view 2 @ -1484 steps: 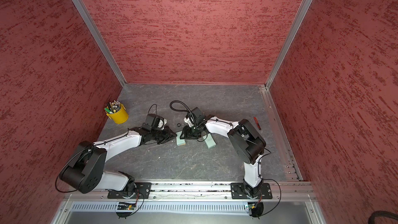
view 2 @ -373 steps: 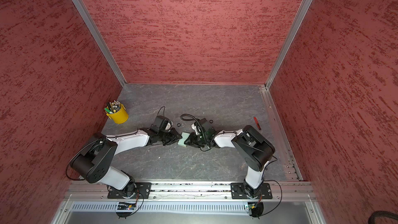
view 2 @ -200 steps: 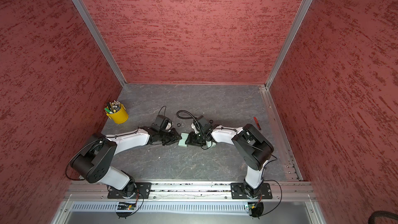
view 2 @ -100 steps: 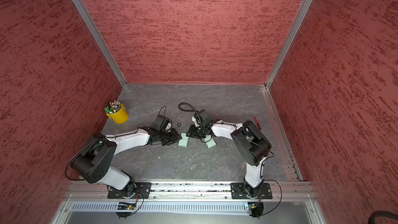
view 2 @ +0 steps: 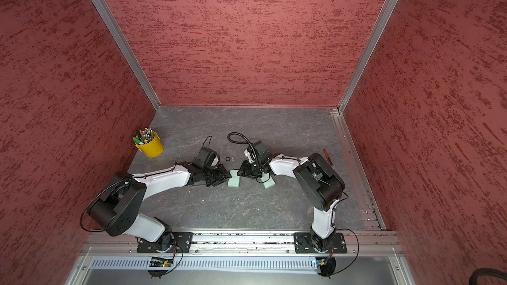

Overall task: Take the rings out of the lift-off lid box
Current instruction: Reset both arms

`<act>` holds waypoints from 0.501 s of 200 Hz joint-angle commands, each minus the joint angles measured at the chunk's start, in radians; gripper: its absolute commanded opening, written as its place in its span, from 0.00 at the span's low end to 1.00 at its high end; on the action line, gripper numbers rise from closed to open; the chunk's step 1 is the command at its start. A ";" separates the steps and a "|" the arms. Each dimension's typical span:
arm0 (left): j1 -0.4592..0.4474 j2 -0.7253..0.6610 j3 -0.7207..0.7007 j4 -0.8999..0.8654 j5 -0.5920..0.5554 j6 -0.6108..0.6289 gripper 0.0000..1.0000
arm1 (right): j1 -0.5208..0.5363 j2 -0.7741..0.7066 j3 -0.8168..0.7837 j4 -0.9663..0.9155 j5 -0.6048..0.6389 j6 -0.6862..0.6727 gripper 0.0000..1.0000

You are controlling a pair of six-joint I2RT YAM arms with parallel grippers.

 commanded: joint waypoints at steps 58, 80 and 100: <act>0.120 -0.142 0.140 -0.227 0.023 0.141 0.78 | 0.004 -0.144 0.276 -0.224 0.258 -0.220 0.62; 0.198 -0.146 0.223 -0.294 0.003 0.235 0.91 | 0.001 -0.215 0.296 -0.247 0.454 -0.318 0.77; 0.276 -0.123 0.285 -0.324 -0.046 0.316 1.00 | -0.008 -0.281 0.273 -0.230 0.660 -0.406 0.97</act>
